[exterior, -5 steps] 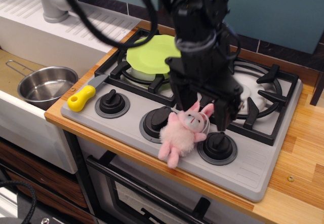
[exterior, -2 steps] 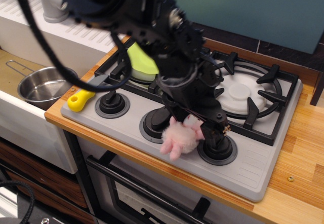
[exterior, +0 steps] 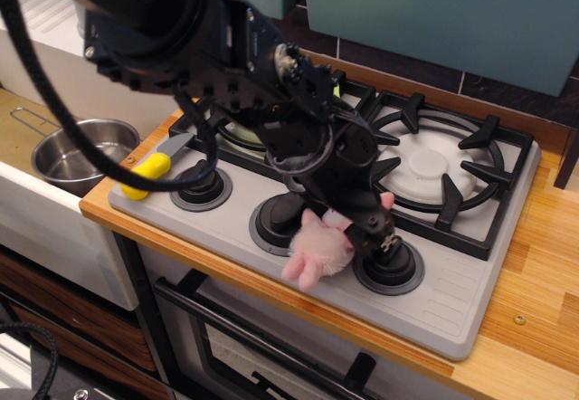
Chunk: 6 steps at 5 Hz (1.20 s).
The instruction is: End effector reaching stuffedrabbit
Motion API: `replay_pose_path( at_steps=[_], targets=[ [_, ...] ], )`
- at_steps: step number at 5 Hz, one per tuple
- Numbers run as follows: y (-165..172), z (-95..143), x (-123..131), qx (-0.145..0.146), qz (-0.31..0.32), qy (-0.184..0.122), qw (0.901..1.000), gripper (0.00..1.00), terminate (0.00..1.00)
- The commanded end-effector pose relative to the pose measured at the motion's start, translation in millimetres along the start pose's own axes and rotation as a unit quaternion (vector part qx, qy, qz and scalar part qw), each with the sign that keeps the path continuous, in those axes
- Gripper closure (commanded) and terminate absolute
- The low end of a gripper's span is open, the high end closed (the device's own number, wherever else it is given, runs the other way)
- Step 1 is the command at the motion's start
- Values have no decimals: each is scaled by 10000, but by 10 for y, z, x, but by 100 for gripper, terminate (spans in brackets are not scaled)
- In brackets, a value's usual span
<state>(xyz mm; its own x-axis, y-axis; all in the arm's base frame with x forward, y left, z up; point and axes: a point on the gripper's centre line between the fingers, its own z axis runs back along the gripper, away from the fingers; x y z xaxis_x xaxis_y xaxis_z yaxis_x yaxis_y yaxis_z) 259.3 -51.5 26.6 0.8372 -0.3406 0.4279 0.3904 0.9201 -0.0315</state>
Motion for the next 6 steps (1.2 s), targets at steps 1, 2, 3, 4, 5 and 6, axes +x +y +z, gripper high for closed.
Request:
replay_pose_path(
  at_steps=[1,2,3,4,5,6],
  targets=[
    [-44,-21,49,-80,116,230,9996,0,0],
    [-44,-21,49,-80,116,230,9996,0,0],
    [-44,-21,49,-80,116,230,9996,0,0],
    [-44,-21,49,-80,116,230,9996,0,0],
    [-44,-21,49,-80,116,230,9996,0,0],
    [-44,-21,49,-80,116,230,9996,0,100]
  ],
)
